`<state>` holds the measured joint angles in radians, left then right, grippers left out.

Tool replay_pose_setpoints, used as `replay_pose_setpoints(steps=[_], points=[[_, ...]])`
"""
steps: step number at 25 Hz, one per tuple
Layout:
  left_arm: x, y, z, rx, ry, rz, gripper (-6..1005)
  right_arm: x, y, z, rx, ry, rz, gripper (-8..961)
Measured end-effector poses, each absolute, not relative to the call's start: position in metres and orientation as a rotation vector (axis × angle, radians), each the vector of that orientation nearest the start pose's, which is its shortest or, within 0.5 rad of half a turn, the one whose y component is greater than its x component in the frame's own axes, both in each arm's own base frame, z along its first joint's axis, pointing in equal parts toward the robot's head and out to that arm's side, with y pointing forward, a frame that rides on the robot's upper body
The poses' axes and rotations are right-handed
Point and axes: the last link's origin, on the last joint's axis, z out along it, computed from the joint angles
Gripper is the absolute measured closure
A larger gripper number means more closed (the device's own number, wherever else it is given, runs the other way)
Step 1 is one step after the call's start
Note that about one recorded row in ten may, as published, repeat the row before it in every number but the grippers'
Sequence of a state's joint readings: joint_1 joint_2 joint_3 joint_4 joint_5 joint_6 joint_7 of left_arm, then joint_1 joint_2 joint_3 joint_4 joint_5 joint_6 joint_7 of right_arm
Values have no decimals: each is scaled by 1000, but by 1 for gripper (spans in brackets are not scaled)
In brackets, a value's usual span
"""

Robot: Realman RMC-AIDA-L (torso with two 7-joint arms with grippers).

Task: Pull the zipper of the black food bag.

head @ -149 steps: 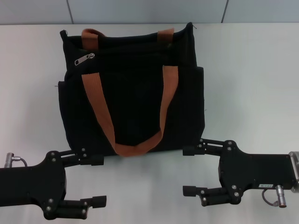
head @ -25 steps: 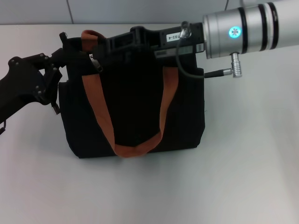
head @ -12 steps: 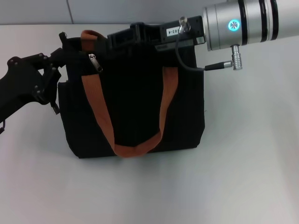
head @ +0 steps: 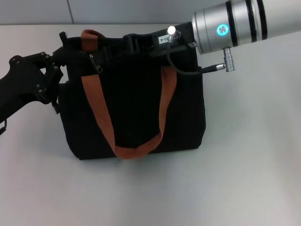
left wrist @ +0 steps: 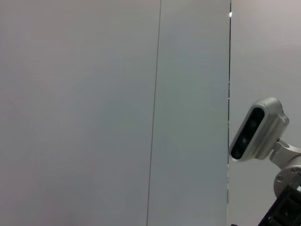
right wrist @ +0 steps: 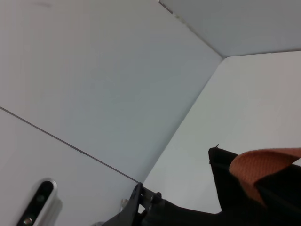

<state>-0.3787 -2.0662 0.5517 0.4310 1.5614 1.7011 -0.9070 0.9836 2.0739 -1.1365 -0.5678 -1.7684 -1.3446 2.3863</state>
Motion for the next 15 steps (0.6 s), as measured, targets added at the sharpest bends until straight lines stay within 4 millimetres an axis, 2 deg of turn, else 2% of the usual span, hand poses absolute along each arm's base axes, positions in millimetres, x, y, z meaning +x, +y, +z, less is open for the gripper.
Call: replay_pose_setpoints(steps=[15], points=[[-274,299,30,-2243,-299,-1195,985,66,401,-70,-2883,1416,561,607]])
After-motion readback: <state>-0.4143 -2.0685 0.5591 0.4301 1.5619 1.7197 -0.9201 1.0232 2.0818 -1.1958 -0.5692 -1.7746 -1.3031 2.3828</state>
